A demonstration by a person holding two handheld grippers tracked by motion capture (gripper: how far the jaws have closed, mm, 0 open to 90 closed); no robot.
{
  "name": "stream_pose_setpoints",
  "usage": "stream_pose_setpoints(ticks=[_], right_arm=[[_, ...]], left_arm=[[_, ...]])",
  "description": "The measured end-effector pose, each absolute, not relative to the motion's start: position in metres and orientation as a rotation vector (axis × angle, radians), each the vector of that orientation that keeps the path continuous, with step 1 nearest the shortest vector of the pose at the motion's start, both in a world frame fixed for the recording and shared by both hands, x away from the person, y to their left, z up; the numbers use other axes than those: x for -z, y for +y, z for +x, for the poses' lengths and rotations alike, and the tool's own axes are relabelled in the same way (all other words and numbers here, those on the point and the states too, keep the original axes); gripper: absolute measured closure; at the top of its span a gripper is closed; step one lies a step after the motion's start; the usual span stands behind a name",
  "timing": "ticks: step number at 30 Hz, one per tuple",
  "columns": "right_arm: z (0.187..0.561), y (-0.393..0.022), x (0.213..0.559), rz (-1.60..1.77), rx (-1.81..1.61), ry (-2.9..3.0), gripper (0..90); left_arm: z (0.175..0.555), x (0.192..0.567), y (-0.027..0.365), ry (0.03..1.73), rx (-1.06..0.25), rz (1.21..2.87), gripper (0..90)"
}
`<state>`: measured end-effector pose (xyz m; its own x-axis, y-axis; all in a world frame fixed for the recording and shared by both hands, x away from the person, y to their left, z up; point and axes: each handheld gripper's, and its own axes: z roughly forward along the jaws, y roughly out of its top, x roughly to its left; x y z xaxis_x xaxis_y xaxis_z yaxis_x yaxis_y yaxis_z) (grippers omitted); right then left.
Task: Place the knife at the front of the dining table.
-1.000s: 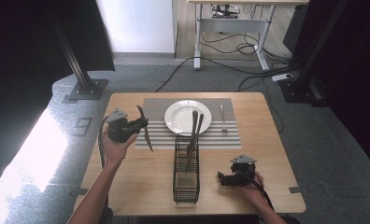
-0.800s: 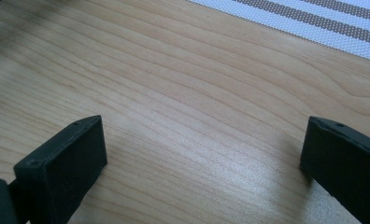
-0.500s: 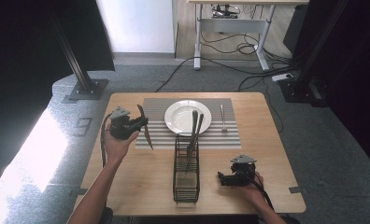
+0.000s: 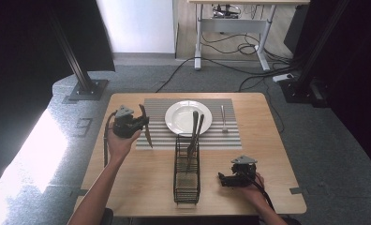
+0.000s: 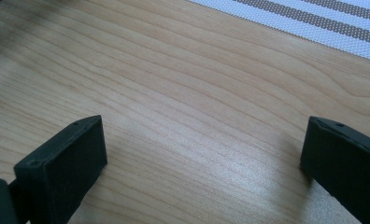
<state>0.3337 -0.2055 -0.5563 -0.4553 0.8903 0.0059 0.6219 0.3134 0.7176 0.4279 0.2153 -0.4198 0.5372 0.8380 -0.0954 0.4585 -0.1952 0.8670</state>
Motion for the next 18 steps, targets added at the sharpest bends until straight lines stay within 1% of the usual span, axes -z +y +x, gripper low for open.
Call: stream_pose_setpoints(ticks=[18], right_arm=[[0.334,-0.206,0.556,1.344,-0.934,2.197,0.4]], left_arm=[[0.455,0.423,0.202,1.11,-0.514,1.849,79.1]])
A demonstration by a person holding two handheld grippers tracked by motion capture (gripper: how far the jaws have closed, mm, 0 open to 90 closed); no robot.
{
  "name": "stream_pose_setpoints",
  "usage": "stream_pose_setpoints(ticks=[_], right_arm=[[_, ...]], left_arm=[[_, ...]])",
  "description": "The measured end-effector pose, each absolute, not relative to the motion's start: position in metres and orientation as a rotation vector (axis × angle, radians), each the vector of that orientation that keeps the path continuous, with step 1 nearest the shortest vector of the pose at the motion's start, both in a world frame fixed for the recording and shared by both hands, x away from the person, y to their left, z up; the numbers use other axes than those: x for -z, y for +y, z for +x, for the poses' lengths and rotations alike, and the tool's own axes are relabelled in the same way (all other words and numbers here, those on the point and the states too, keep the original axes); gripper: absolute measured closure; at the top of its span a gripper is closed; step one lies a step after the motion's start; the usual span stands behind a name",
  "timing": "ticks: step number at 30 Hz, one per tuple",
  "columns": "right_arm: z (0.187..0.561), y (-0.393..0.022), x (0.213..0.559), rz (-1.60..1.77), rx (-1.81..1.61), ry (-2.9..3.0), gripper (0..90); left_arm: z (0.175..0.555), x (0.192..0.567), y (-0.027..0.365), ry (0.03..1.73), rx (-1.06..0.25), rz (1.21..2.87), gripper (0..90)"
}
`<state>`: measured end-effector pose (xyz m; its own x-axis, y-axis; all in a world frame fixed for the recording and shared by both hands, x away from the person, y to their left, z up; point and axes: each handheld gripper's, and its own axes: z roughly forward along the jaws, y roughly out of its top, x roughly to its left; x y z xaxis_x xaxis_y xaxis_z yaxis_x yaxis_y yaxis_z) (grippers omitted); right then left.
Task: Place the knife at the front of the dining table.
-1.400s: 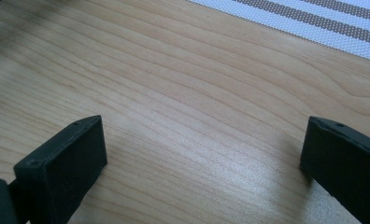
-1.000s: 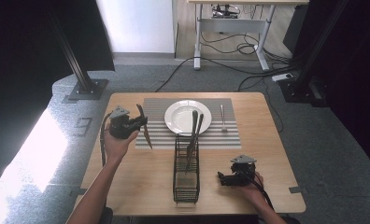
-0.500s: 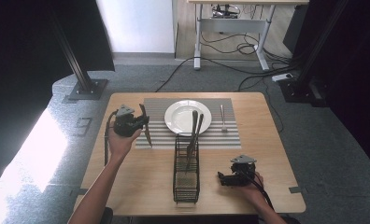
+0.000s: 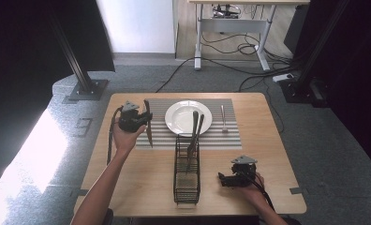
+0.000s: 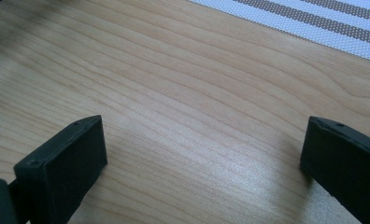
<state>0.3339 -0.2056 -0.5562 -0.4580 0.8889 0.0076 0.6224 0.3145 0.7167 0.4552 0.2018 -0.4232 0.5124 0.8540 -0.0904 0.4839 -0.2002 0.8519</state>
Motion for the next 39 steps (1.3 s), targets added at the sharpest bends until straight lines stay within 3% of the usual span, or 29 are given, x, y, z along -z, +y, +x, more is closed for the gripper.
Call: stream_pose_setpoints(ticks=[21,25,39], right_arm=[[0.334,-0.206,0.556,1.343,-0.934,2.199,0.3],[0.334,-0.206,0.556,1.342,-0.934,2.2,0.3],[0.335,-0.205,0.556,1.342,-0.935,2.201,0.2]], left_arm=[[0.501,0.436,0.199,1.224,-0.458,1.812,79.4],[0.514,0.435,0.197,1.234,-0.499,1.839,79.9],[0.536,0.445,0.205,1.286,-0.393,1.791,80.2]])
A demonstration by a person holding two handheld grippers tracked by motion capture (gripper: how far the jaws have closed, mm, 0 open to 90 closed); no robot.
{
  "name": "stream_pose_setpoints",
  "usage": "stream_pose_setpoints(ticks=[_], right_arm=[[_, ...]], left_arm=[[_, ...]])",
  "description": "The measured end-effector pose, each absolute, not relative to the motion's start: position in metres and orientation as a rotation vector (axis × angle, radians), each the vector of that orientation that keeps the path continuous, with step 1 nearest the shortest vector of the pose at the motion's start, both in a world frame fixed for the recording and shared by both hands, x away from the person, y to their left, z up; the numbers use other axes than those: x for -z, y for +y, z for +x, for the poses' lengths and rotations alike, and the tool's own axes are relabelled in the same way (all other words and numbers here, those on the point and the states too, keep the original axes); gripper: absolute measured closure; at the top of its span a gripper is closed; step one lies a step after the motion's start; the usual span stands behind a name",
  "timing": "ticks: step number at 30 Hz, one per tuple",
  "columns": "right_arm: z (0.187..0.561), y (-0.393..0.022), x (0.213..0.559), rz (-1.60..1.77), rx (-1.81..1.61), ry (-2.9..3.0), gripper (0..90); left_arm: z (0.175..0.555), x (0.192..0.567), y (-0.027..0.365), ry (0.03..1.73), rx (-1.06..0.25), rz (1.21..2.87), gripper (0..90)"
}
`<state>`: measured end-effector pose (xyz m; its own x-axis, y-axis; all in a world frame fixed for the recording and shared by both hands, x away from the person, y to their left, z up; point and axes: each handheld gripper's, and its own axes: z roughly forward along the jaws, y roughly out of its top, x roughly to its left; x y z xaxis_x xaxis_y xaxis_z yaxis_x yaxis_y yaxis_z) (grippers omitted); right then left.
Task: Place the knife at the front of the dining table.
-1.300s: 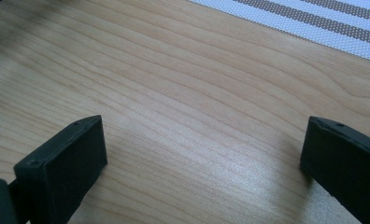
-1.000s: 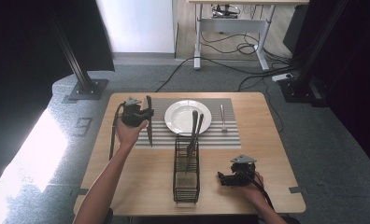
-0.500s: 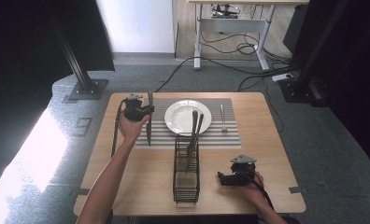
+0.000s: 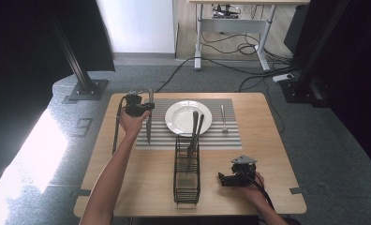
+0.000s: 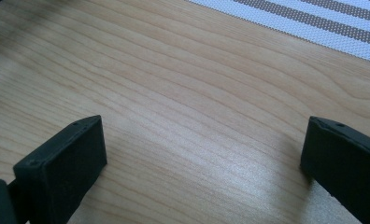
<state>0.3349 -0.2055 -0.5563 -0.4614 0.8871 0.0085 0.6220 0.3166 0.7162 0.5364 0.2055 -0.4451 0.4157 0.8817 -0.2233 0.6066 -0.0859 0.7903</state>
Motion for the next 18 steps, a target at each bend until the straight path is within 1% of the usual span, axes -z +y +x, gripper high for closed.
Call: stream_pose_setpoints(ticks=[7,9,11,18], right_arm=[[0.335,-0.205,0.556,1.341,-0.936,2.201,0.2],[0.335,-0.205,0.556,1.341,-0.936,2.202,0.2],[0.335,-0.206,0.556,1.34,-0.936,2.203,0.2],[0.335,-0.205,0.556,1.339,-0.937,2.203,0.2]], left_arm=[[0.547,0.452,0.211,1.334,-0.368,1.768,80.3],[0.55,0.454,0.211,1.341,-0.371,1.779,81.2],[0.553,0.457,0.207,1.34,-0.415,1.825,81.3],[0.559,0.466,0.202,1.354,-0.395,1.814,81.6]])
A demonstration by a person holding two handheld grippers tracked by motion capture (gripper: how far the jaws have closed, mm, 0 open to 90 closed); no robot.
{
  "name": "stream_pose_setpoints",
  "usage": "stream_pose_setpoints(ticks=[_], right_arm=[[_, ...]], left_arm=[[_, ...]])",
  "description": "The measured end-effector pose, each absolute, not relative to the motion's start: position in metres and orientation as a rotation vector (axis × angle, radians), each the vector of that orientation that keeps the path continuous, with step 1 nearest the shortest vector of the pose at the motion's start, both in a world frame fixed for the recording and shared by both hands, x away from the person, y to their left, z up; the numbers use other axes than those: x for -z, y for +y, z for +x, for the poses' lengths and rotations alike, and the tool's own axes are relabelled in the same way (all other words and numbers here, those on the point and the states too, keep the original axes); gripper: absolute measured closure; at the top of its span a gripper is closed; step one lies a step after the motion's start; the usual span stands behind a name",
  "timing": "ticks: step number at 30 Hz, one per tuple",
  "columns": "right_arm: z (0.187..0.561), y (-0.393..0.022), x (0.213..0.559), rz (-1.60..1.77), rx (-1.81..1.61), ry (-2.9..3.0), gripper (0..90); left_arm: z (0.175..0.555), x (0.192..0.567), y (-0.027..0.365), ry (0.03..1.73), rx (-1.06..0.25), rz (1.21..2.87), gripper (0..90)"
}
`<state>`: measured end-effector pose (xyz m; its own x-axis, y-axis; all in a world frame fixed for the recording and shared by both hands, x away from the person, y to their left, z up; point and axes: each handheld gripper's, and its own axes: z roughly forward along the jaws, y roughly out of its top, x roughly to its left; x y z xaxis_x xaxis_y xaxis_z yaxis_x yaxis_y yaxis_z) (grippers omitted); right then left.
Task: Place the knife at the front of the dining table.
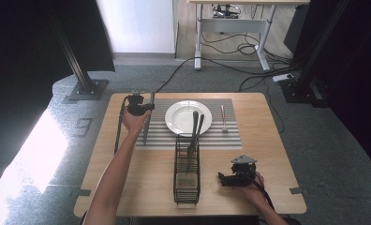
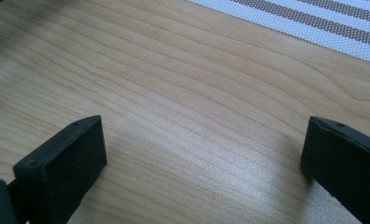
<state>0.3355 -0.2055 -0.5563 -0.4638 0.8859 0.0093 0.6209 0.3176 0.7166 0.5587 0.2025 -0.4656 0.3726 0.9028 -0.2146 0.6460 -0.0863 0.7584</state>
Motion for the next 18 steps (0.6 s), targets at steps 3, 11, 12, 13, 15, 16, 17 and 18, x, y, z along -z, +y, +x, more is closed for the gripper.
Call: stream_pose_setpoints(ticks=[3,11,12,13,15,16,17,18], right_arm=[[0.336,-0.205,0.556,1.339,-0.937,2.203,0.2],[0.336,-0.206,0.556,1.337,-0.938,2.205,0.2],[0.336,-0.206,0.556,1.337,-0.939,2.206,0.2],[0.336,-0.206,0.556,1.337,-0.939,2.206,0.2],[0.336,-0.206,0.556,1.336,-0.939,2.206,0.2],[0.336,-0.206,0.556,1.336,-0.938,2.207,0.2],[0.336,-0.206,0.556,1.336,-0.938,2.206,0.2],[0.336,-0.206,0.556,1.336,-0.939,2.206,0.2]], left_arm=[[0.561,0.467,0.201,1.359,-0.396,1.825,81.6],[0.57,0.477,0.198,1.406,-0.398,1.822,82.1],[0.571,0.478,0.197,1.408,-0.399,1.827,82.3],[0.572,0.479,0.195,1.408,-0.399,1.836,82.3],[0.574,0.481,0.192,1.412,-0.4,1.847,82.4],[0.575,0.482,0.191,1.413,-0.399,1.855,82.4],[0.577,0.484,0.19,1.417,-0.398,1.856,82.5],[0.578,0.486,0.189,1.423,-0.391,1.854,82.5]])
